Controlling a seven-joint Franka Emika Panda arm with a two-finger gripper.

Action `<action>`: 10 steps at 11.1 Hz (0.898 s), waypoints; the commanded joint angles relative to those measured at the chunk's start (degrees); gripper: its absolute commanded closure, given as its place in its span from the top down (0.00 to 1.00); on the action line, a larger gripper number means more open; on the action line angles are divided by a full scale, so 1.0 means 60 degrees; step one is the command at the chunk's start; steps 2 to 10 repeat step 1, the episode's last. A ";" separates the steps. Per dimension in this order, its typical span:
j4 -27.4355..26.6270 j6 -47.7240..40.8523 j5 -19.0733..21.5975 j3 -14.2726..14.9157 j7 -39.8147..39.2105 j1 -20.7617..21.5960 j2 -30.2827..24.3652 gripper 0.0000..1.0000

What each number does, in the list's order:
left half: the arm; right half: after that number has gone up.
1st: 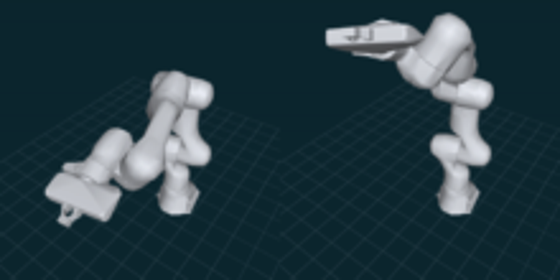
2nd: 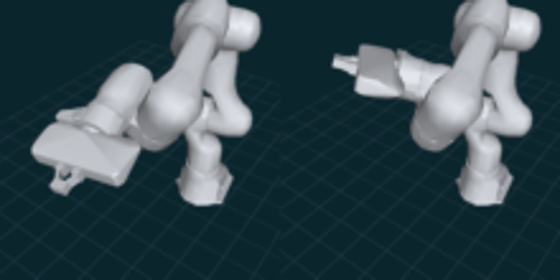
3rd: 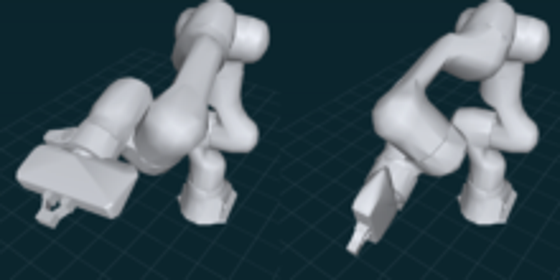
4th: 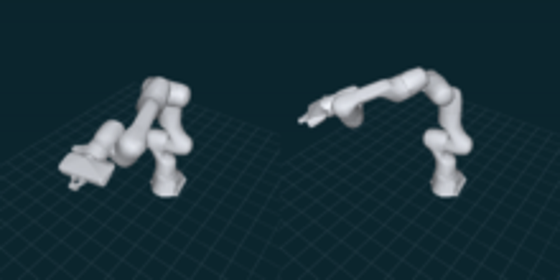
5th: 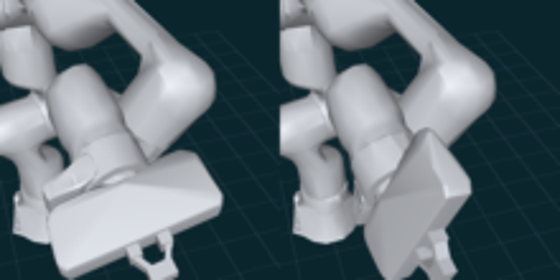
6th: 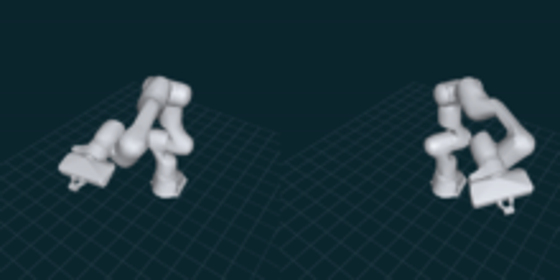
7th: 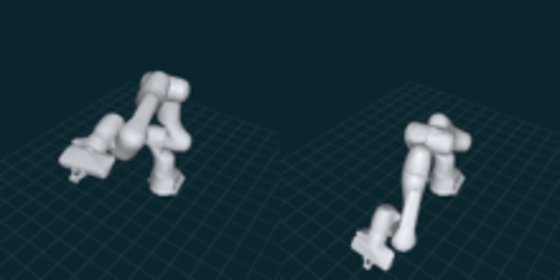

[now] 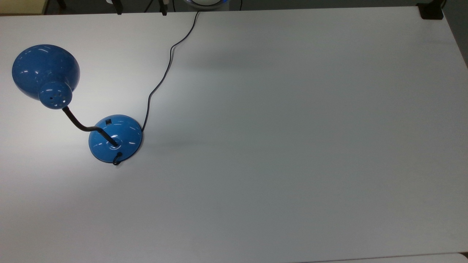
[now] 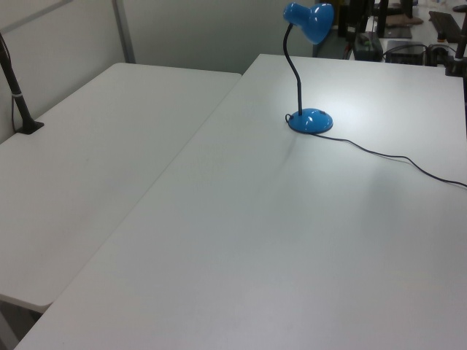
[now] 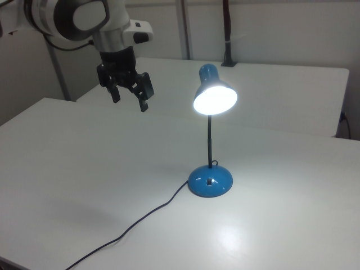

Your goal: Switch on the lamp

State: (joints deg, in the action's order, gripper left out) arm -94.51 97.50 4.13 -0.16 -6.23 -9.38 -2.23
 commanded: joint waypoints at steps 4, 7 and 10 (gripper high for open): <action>0.0121 0.0069 -0.0278 0.0042 0.0189 0.0172 0.0063 1.00; 0.0121 0.0069 -0.0278 0.0042 0.0189 0.0172 0.0063 1.00; 0.0121 0.0069 -0.0278 0.0042 0.0189 0.0172 0.0063 1.00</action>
